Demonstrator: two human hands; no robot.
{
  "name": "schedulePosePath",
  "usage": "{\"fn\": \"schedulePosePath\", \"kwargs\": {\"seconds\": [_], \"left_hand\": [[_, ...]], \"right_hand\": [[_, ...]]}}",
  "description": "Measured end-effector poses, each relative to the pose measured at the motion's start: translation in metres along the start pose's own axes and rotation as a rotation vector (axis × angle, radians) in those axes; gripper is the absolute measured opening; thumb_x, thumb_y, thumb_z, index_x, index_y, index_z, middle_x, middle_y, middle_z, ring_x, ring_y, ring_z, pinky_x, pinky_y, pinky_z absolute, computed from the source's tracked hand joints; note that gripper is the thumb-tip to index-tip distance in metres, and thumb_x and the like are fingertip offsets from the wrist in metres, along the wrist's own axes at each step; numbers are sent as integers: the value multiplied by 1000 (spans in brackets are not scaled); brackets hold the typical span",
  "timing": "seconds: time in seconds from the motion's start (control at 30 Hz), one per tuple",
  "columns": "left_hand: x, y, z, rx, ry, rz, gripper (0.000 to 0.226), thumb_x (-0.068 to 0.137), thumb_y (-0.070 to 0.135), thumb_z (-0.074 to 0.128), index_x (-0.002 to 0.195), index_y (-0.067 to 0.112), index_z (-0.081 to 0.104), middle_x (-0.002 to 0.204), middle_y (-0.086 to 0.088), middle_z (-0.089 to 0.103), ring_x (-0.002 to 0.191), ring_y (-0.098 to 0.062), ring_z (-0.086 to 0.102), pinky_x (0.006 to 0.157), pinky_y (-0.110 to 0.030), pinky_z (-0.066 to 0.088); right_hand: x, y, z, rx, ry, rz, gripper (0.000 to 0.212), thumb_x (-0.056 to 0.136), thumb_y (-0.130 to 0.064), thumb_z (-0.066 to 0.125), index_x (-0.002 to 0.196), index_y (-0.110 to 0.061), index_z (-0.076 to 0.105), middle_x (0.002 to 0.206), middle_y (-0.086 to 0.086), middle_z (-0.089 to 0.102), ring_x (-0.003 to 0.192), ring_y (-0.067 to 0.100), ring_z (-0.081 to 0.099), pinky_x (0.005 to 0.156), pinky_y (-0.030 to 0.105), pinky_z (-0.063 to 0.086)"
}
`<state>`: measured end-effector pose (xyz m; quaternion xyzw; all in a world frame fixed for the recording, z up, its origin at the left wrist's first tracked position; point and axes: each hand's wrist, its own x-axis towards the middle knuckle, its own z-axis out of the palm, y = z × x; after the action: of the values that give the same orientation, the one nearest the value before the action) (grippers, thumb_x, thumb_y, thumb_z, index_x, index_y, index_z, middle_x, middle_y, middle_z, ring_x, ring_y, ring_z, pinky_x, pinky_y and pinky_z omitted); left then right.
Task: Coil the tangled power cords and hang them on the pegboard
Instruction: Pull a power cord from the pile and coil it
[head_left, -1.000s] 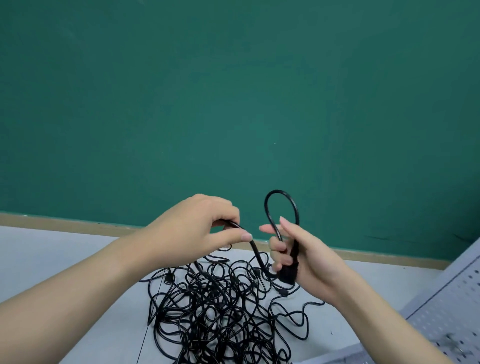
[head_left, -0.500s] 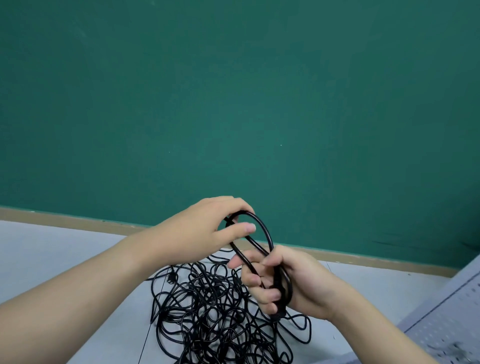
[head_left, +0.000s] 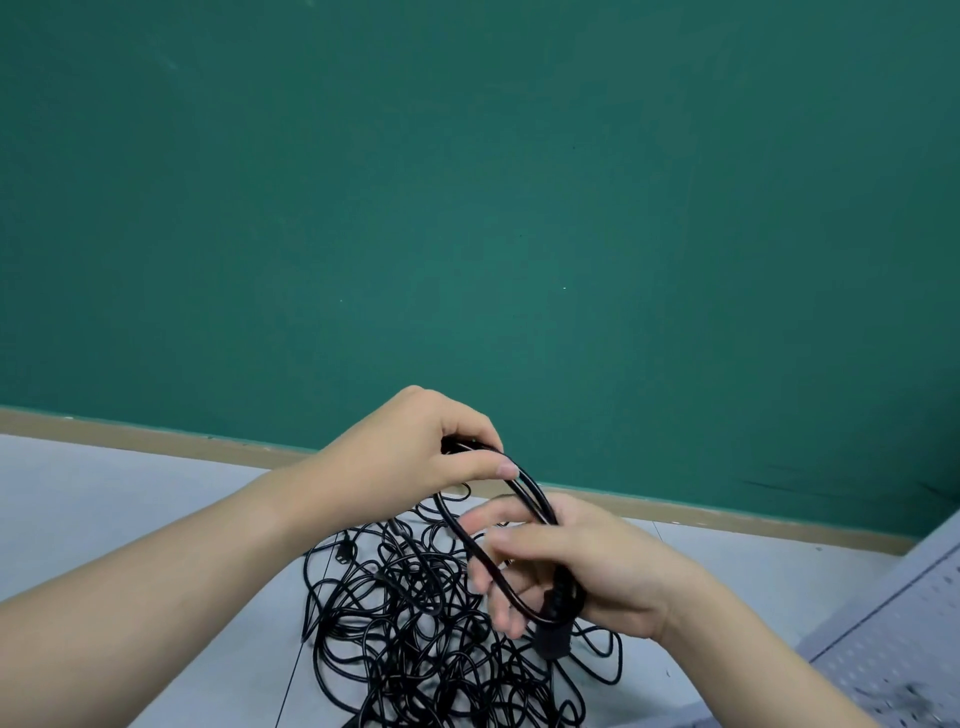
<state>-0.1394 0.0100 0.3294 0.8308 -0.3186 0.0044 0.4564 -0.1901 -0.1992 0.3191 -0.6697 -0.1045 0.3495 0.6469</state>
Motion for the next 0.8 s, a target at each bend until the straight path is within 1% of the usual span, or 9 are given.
{"fn": "schedulePosePath", "kwargs": {"seconds": [0.03, 0.1, 0.2, 0.3, 0.4, 0.5, 0.63, 0.7, 0.8], "left_hand": [[0, 0, 0, 7, 2, 7, 17, 91, 43, 75, 81, 29, 78, 69, -1, 68, 68, -27, 54, 65, -43, 47], [0, 0, 0, 38, -4, 25, 21, 89, 48, 74, 81, 30, 78, 66, -4, 64, 63, -27, 48, 59, -42, 42], [-1, -2, -1, 51, -4, 38, 28, 86, 55, 71, 80, 29, 78, 63, -7, 60, 56, -16, 38, 55, -35, 32], [1, -8, -3, -29, 75, 1, 47, 84, 62, 64, 74, 17, 72, 57, -7, 46, 55, -12, 33, 53, -29, 29], [0, -22, -5, -64, 137, -106, 56, 96, 64, 49, 75, 14, 62, 61, 2, 30, 56, -14, 29, 54, -30, 27], [-3, -36, 1, 83, 84, -184, 52, 104, 57, 38, 79, 13, 50, 65, 11, 37, 58, -8, 34, 60, -31, 33], [-4, -41, 6, 143, 81, -204, 41, 110, 45, 30, 85, 22, 53, 70, 13, 47, 66, -5, 43, 71, -32, 41], [-1, -35, 8, -2, 126, -244, 34, 111, 37, 33, 89, 22, 53, 69, 14, 45, 61, -6, 39, 64, -31, 37], [5, -16, 12, -408, 229, -327, 28, 111, 20, 36, 88, 12, 50, 63, 10, 34, 54, -11, 24, 52, -26, 22]], "right_hand": [[-1, -1, 2, -71, 11, 6, 28, 95, -19, 67, 116, -2, 64, 72, 7, 58, 56, 21, 56, 57, 29, 48], [-3, -2, 5, -144, -7, 16, 16, 100, -22, 67, 104, -6, 69, 60, -2, 38, 49, 12, 38, 50, 24, 40], [-5, -4, 5, -71, -41, 22, 26, 104, -28, 59, 84, -12, 64, 57, -4, 22, 46, 8, 23, 44, 19, 31], [-5, -5, 4, 50, -23, -24, 29, 105, -30, 56, 79, -17, 57, 61, -4, 18, 46, 5, 21, 41, 16, 29], [-9, -11, 1, 187, 74, -115, 29, 103, -28, 56, 77, -18, 56, 63, -4, 16, 45, 5, 19, 38, 16, 29], [-14, -20, -6, 324, 224, -211, 27, 99, -30, 57, 75, -17, 55, 63, -6, 15, 43, 4, 17, 35, 16, 27], [-15, -21, -8, 424, 363, -316, 29, 100, -31, 55, 75, -17, 53, 62, -7, 16, 44, 5, 17, 36, 17, 24], [-11, -18, -7, 431, 391, -348, 30, 103, -32, 53, 77, -17, 52, 64, -6, 16, 45, 5, 17, 38, 18, 24], [-5, -13, -5, 372, 418, -364, 30, 106, -30, 50, 80, -15, 50, 64, -5, 18, 46, 7, 19, 40, 19, 28]]}}
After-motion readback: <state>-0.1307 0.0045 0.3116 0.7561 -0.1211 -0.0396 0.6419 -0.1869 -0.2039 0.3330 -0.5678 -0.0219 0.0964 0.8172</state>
